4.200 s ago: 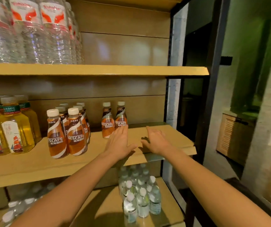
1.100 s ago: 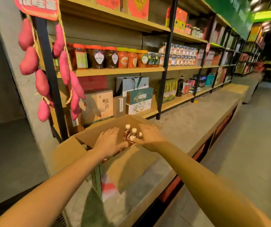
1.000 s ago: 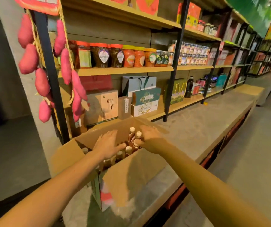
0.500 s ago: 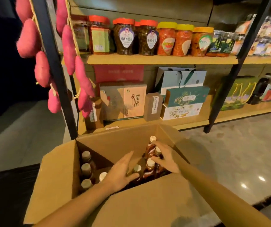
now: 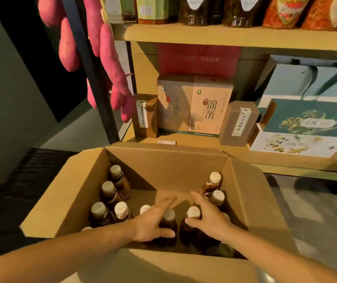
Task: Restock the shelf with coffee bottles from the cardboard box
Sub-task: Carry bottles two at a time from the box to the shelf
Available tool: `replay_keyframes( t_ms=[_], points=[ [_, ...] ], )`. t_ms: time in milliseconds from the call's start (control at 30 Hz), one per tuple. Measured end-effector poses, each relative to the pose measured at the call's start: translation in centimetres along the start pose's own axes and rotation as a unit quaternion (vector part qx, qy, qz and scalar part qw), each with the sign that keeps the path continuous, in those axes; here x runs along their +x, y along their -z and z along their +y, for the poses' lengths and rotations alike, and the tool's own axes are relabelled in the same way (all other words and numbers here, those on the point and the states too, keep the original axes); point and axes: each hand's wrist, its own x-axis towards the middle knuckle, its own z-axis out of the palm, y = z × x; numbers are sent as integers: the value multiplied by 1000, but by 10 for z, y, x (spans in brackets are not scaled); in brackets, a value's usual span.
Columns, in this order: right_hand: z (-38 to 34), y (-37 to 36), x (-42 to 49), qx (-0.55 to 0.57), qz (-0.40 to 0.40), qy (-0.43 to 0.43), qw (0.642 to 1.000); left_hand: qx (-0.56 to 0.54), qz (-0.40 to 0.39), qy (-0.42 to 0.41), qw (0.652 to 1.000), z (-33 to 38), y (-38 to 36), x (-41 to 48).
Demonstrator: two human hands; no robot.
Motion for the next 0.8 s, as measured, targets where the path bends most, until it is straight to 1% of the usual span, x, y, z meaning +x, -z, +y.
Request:
replay_keyframes(
  t_ms=[167, 300, 367, 467, 567, 633, 733, 800],
  points=[
    [11, -17, 16, -15, -30, -42, 999, -12, 33, 4, 999, -17, -17, 20],
    [16, -22, 21, -13, -5, -54, 998, -125, 69, 17, 990, -30, -26, 25],
    [18, -22, 22, 9, 6, -62, 998, -145, 87, 28, 985, -36, -29, 28],
    [24, -22, 24, 37, 8, -91, 995, -139, 94, 33, 985, -39, -32, 30],
    [29, -25, 24, 2, -15, -111, 994, -122, 83, 15, 989, -43, -39, 32],
    [31, -28, 26, -11, -17, -121, 992, -114, 95, 12, 989, -43, -43, 33],
    [28, -28, 28, -18, -9, -120, 993, -125, 117, 14, 985, -45, -45, 36],
    [25, -27, 28, -16, -6, -108, 994, -131, 115, 17, 984, -44, -44, 37]
  ],
)
